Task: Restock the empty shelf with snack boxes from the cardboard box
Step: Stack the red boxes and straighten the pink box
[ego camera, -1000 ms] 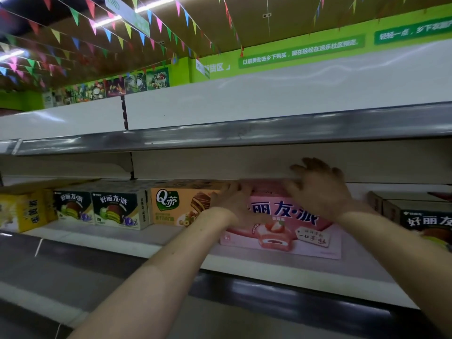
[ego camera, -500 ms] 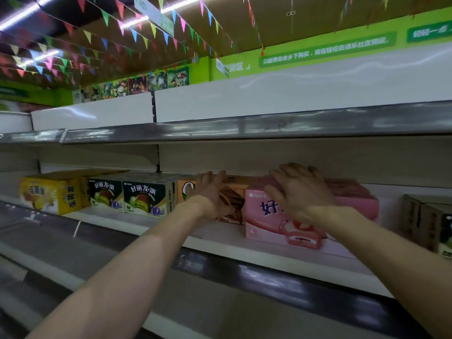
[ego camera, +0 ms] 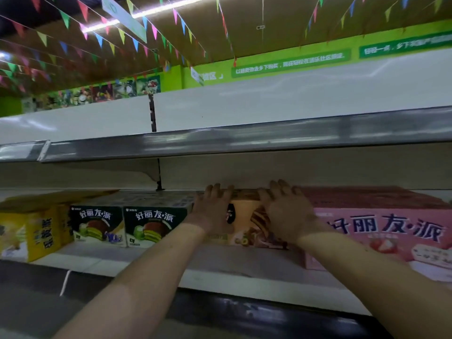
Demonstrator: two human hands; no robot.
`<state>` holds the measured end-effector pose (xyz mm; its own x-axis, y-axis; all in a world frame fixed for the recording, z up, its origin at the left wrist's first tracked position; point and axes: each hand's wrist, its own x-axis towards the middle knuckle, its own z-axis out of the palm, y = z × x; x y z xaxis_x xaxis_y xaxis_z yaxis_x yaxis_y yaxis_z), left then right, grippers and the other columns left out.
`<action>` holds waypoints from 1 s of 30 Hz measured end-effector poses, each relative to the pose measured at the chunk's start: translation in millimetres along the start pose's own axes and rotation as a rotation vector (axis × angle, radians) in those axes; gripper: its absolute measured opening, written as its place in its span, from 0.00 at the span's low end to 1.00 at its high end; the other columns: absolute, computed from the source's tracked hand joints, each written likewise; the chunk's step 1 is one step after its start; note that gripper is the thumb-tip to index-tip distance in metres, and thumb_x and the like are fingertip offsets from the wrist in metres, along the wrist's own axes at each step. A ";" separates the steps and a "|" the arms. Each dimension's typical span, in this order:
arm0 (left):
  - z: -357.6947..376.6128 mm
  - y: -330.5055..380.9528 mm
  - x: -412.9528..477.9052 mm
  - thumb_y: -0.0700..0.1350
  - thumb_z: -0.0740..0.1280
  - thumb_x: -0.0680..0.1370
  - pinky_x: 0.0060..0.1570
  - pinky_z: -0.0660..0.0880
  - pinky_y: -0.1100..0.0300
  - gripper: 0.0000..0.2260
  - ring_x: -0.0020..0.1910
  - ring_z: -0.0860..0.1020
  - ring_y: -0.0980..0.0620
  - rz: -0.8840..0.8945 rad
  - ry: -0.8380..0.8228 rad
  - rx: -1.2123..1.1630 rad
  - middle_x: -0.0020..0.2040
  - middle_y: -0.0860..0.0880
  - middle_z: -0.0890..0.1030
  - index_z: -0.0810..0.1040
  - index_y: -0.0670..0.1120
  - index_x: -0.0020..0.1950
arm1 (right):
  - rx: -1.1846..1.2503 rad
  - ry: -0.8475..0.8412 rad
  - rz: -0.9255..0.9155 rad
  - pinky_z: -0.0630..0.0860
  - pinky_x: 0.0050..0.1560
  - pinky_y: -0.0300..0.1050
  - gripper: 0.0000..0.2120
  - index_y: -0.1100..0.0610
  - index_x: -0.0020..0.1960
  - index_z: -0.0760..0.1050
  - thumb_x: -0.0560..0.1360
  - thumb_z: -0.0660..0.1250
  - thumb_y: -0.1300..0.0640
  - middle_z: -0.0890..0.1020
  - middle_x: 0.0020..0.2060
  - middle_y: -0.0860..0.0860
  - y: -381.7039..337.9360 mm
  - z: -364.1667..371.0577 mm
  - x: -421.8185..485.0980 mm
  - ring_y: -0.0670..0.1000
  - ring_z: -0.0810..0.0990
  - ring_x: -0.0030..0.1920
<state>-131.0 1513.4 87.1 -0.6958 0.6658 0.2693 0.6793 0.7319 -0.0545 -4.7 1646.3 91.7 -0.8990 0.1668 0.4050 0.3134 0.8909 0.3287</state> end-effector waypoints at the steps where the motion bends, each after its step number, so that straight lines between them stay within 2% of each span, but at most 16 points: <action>1: 2.1 -2.9 2.7 0.55 0.71 0.73 0.74 0.45 0.38 0.48 0.78 0.44 0.43 0.021 -0.010 -0.002 0.80 0.44 0.43 0.38 0.54 0.79 | -0.046 -0.029 0.036 0.57 0.72 0.55 0.34 0.58 0.78 0.47 0.80 0.57 0.46 0.53 0.76 0.60 -3.6 1.2 2.7 0.60 0.53 0.75; 5: 3.8 -6.2 12.1 0.55 0.72 0.71 0.73 0.52 0.39 0.46 0.76 0.55 0.42 0.081 -0.029 -0.003 0.78 0.45 0.55 0.44 0.55 0.79 | -0.093 -0.062 0.107 0.56 0.72 0.57 0.32 0.61 0.78 0.42 0.81 0.54 0.52 0.53 0.75 0.61 -23.3 16.0 8.3 0.63 0.56 0.73; 7: 5.7 -8.2 14.5 0.55 0.73 0.71 0.72 0.55 0.38 0.45 0.74 0.58 0.42 0.091 -0.027 0.011 0.77 0.45 0.58 0.47 0.54 0.79 | -0.074 -0.076 0.154 0.58 0.71 0.57 0.33 0.60 0.78 0.40 0.81 0.55 0.54 0.56 0.73 0.62 -28.8 21.8 12.8 0.63 0.59 0.72; 10: 8.9 -10.5 17.6 0.55 0.73 0.71 0.70 0.57 0.36 0.43 0.73 0.59 0.41 0.108 0.017 0.012 0.75 0.44 0.60 0.50 0.53 0.78 | -0.026 -0.080 0.204 0.62 0.69 0.56 0.35 0.56 0.78 0.42 0.80 0.59 0.52 0.60 0.73 0.61 -29.2 20.4 20.6 0.61 0.62 0.71; 13: 9.4 -9.4 14.2 0.54 0.72 0.72 0.69 0.59 0.37 0.44 0.73 0.58 0.41 0.116 0.041 0.036 0.74 0.43 0.60 0.46 0.53 0.79 | -0.007 -0.102 0.211 0.61 0.70 0.57 0.36 0.55 0.78 0.42 0.79 0.60 0.48 0.60 0.73 0.60 -29.6 17.3 19.2 0.62 0.61 0.72; 16: 10.5 -13.2 9.0 0.54 0.72 0.72 0.70 0.56 0.36 0.46 0.74 0.57 0.40 0.118 0.062 0.061 0.75 0.43 0.58 0.44 0.52 0.79 | -0.029 -0.102 0.237 0.55 0.72 0.62 0.42 0.54 0.78 0.40 0.76 0.63 0.43 0.57 0.74 0.59 -29.0 17.4 11.0 0.63 0.55 0.73; 20: 8.0 -10.6 5.5 0.52 0.72 0.73 0.71 0.53 0.36 0.42 0.73 0.59 0.40 0.069 0.015 0.131 0.74 0.41 0.61 0.48 0.50 0.78 | 0.017 -0.098 0.231 0.52 0.73 0.63 0.41 0.54 0.77 0.43 0.76 0.65 0.46 0.57 0.73 0.58 -28.0 20.1 8.7 0.63 0.54 0.74; 23: -1.9 -4.7 3.2 0.54 0.70 0.75 0.71 0.47 0.32 0.42 0.75 0.58 0.40 0.040 -0.022 0.186 0.76 0.40 0.58 0.46 0.49 0.79 | 0.070 -0.108 0.218 0.53 0.73 0.62 0.40 0.54 0.77 0.45 0.75 0.66 0.46 0.59 0.73 0.58 -25.2 15.5 9.8 0.62 0.56 0.73; 26: -12.9 -9.3 -2.2 0.57 0.68 0.75 0.71 0.47 0.33 0.42 0.76 0.55 0.41 0.077 0.056 0.128 0.78 0.42 0.55 0.44 0.51 0.80 | 0.127 -0.101 0.189 0.55 0.73 0.59 0.41 0.54 0.77 0.46 0.75 0.65 0.43 0.57 0.74 0.57 -25.2 6.5 8.8 0.61 0.55 0.74; 30: -25.3 -29.5 -22.3 0.59 0.67 0.76 0.74 0.48 0.39 0.40 0.76 0.54 0.43 0.091 0.139 -0.013 0.78 0.44 0.55 0.47 0.53 0.79 | 0.240 -0.019 0.074 0.56 0.72 0.55 0.40 0.52 0.78 0.46 0.75 0.65 0.44 0.55 0.76 0.55 -43.5 -12.8 8.6 0.57 0.54 0.75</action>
<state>-129.6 1473.4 107.1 -0.5926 0.7024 0.3944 0.7419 0.6666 -0.0723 -22.2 1603.6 91.7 -0.8824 0.2416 0.4037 0.2994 0.9503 0.0858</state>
